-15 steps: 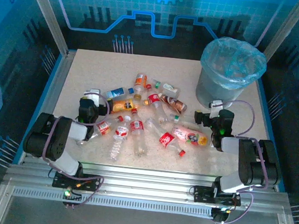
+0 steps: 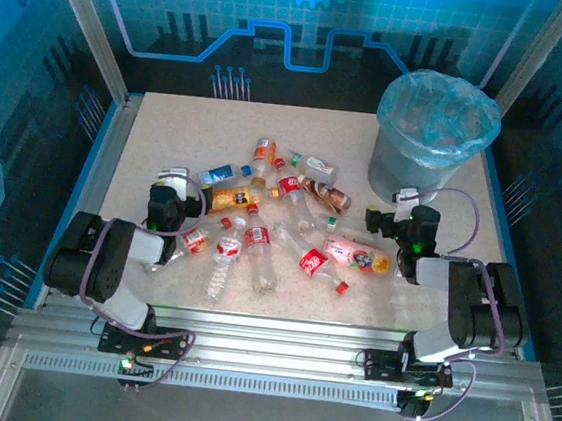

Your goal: Put the plastic bottles in the bin

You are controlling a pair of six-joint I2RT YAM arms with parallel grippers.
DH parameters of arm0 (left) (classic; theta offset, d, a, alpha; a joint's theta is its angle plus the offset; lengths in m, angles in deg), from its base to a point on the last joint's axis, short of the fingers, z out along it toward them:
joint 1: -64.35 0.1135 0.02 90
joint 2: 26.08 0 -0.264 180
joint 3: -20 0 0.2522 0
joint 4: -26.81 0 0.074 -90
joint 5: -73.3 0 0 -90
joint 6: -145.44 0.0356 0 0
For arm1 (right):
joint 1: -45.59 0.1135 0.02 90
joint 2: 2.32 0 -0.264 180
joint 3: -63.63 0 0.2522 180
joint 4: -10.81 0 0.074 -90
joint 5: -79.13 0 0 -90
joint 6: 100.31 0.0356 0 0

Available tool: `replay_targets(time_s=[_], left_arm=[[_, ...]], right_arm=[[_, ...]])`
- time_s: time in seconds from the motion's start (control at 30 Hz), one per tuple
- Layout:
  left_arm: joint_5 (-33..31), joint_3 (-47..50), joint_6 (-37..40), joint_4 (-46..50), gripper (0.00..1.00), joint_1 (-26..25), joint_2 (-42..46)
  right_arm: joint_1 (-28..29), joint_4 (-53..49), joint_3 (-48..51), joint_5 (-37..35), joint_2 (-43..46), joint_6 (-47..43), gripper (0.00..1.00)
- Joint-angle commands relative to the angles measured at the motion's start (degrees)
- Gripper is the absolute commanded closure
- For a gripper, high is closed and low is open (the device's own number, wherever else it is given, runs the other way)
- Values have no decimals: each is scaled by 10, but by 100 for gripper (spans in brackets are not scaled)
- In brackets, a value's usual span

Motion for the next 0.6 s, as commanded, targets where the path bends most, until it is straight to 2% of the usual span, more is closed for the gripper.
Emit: replay_targets(time_s=[0.0, 0.57], left_arm=[[12, -13, 1, 0, 1, 5, 5], [11, -14, -4, 2, 1, 10, 5]], right_arm=[[5, 15, -11, 0, -2, -4, 0], [3, 12, -13, 5, -2, -2, 0]])
